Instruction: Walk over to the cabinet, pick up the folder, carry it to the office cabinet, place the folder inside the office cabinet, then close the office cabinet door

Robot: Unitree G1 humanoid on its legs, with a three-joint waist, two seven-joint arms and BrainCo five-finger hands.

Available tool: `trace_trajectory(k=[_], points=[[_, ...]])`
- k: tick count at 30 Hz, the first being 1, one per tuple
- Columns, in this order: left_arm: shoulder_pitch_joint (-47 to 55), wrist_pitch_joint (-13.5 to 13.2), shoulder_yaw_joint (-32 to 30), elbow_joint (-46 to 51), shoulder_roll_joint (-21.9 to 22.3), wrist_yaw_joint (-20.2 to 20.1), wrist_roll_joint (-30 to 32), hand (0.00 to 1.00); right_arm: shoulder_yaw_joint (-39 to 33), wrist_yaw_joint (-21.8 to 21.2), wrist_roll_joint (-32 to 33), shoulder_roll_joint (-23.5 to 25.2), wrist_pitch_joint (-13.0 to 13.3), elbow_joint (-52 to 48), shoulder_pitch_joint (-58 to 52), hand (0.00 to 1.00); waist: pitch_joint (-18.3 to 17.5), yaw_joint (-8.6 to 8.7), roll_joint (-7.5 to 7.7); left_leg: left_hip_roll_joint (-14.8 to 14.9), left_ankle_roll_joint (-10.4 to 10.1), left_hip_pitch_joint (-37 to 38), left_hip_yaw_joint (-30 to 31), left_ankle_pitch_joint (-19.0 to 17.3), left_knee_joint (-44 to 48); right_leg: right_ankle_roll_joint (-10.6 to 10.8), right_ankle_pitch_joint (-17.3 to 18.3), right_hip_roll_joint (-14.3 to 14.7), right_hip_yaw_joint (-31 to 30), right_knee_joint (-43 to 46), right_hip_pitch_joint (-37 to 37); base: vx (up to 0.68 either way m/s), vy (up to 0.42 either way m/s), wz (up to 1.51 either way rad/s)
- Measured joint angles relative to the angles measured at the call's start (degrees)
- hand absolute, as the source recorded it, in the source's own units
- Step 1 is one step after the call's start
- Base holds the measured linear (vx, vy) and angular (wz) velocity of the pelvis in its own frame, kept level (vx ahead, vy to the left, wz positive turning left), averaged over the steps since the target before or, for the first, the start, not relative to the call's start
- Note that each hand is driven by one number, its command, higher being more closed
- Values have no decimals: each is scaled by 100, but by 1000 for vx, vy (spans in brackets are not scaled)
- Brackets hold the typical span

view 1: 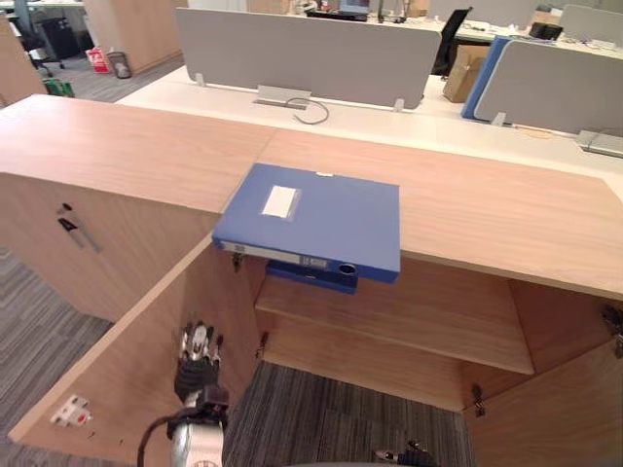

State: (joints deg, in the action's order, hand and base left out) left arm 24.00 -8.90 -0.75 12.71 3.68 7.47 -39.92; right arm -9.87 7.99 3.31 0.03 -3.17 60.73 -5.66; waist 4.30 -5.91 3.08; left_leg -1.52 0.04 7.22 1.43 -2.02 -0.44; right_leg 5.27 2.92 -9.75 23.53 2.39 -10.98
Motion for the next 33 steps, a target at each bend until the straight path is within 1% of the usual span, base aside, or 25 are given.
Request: trace_trajectory(k=[1, 3, 4, 6, 7, 9, 10, 11, 12, 14, 15, 16, 17, 18, 19, 20, 22, 24, 25, 27, 29, 31, 33], points=[[-2, -20, 1, 128, 0, 34, 144, 0, 51, 3, -4, -2, 1, -23, -4, 0, -12, -3, 38, 1, -2, -19, 4, -4, 24, 0, 0, 0, 8, -2, 1, -46, -23, 6], [35, -53, -17, 564, 15, 309, 767, 0, 86, 37, 1, 17, 5, -33, -5, 0, -8, -34, 72, 0, -9, -34, 11, -15, 55, 6, -1, -5, 43, -2, -6, -16, -12, 2], [46, -54, -18, 676, 20, 387, 912, 0, 86, 51, 2, 23, 6, -32, -8, 0, -12, -35, 80, 0, -8, -33, 10, -15, 55, 6, -1, -5, 45, -5, -7, 0, 0, 0], [54, -60, -29, 1141, 25, 886, 1843, 0, 89, 126, 3, 66, 15, -32, -24, 0, -28, -60, 135, -3, -32, -34, 11, 1, 49, 18, -9, -6, 53, -24, -14, 0, 0, 0], [56, -64, -35, 1241, 26, 1011, 2076, 0, 91, 144, 4, 84, 21, -31, -33, 0, -39, -68, 155, -4, -47, -34, 12, 10, 46, 21, -11, -6, 53, -33, -16, 0, 0, 0], [59, -68, -30, 1547, 27, 1518, 3051, 0, 102, 234, 6, 165, 80, -30, -66, 0, -109, -104, 250, -12, -22, -31, 11, 29, 46, 57, -36, -4, 56, -99, -36, 18, 2, 0], [59, -67, -23, 1594, 26, 1637, 3330, 0, 101, 249, 6, 189, 93, -30, -75, 0, -118, -112, 260, -17, -21, -31, 11, 30, 44, 68, -44, -4, 55, -119, -43, 38, 7, -1], [55, -62, 2, 1682, 21, 1851, 3868, 0, 102, 289, 6, 222, 105, -29, -80, 0, -156, -112, 306, -18, -20, -25, -5, 30, 50, 79, -55, -4, 54, -126, -48, 0, 0, 0], [49, -54, 20, 1728, 19, 1937, 4116, 0, 102, 303, 5, 241, 106, -29, -80, 0, -163, -112, 312, -18, -20, -23, -11, 29, 49, 79, -58, -5, 53, -126, -47, 30, 16, -3], [-110, -5, 269, 1784, -148, 2136, 4943, 0, 114, 343, -1, 274, 107, -23, -82, 0, -227, -120, 327, -13, -23, -18, -61, 17, 48, 93, -94, -3, 17, -133, -35, 16, 23, -5], [-163, 15, 363, 1784, -247, 2155, 5138, 0, 139, 343, -4, 269, 107, -21, -80, 0, -244, -122, 316, -9, -24, -22, -84, 4, 51, 80, -107, 4, -16, -150, -28, -5, 30, -20], [-354, 60, 606, 1784, -627, 2169, 5683, 0, 254, 341, -15, 238, 109, -17, -52, 0, -265, -120, 303, -5, -34, -27, -136, -28, 56, 62, -125, 18, -92, -210, -14, -12, 21, -24], [-448, 71, 681, 1784, -780, 2169, 5924, 0, 256, 341, -35, 233, 110, -10, -35, 0, -267, -108, 300, -1, -53, -31, -166, -45, 57, 61, -125, 24, -145, -219, 1, -14, 16, -30], [-599, 72, 762, 1783, -1028, 2163, 6214, 0, 253, 341, -51, 224, 111, 21, -5, 0, -274, -69, 285, 16, -61, -32, -209, -56, 57, 58, -127, 42, -207, -228, 24, -12, -6, -25], [-770, 81, 791, 1780, -1294, 2162, 6528, 0, 249, 341, -109, 202, 119, 75, 20, 0, -289, 11, 261, 37, -84, -39, -247, -73, 60, 50, -130, 67, -271, -232, 57, -15, -15, -29], [-882, 88, 784, 1772, -1441, 2163, 6736, 0, 245, 339, -146, 160, 133, 146, 40, 0, -307, 60, 233, 51, -99, -63, -280, -84, 69, 47, -131, 84, -332, -231, 109, -17, -17, -29], [-1075, 124, 731, 1689, -1665, 2161, 7321, 0, 202, 332, -226, 33, 144, 262, 70, 0, -354, 149, 109, 84, -70, -153, -384, -50, 88, -1, -164, 132, -443, -244, 250, -2, -23, -28], [-1177, 139, 715, 1383, -1934, 2137, 7659, 0, 205, 328, -232, -53, 151, 253, 93, 0, -415, 243, -2, 88, -59, -111, -414, -37, 73, -27, -182, 176, -478, -310, 232, 21, -35, -14], [-1223, 182, 713, 1148, -2109, 2081, 7858, 0, 202, 303, -237, -114, 153, 255, 93, 0, -470, 310, -103, 88, -59, -107, -415, -37, 63, -29, -183, 183, -478, -337, 219, 16, -32, -2], [-1259, 214, 714, 871, -2224, 2005, 8127, 0, 193, 233, -252, -180, 157, 259, 100, 0, -525, 346, -217, 90, -60, -89, -429, -35, 28, -33, -185, 193, -487, -358, 219, -3, -3, -2], [-1258, 271, 713, 740, -2239, 1976, 8288, 0, 141, 217, -258, -194, 157, 270, 103, 0, -536, 348, -240, 99, -65, -26, -454, -14, -46, -37, -183, 205, -506, -370, 207, -21, -4, -6], [-1256, 313, 711, 619, -2284, 1966, 8351, 0, 18, 216, -270, -191, 154, 351, 139, 0, -536, 359, -232, 97, -57, 23, -467, 12, -128, -40, -183, 212, -510, -388, 216, -45, -2, -4], [-1254, 389, 706, 438, -2375, 1962, 8543, 0, -10, 213, -368, -206, 153, 408, 165, 0, -523, 367, -230, 88, -45, 92, -511, 39, -218, -41, -184, 205, -544, -398, 211, -48, 7, -8]])
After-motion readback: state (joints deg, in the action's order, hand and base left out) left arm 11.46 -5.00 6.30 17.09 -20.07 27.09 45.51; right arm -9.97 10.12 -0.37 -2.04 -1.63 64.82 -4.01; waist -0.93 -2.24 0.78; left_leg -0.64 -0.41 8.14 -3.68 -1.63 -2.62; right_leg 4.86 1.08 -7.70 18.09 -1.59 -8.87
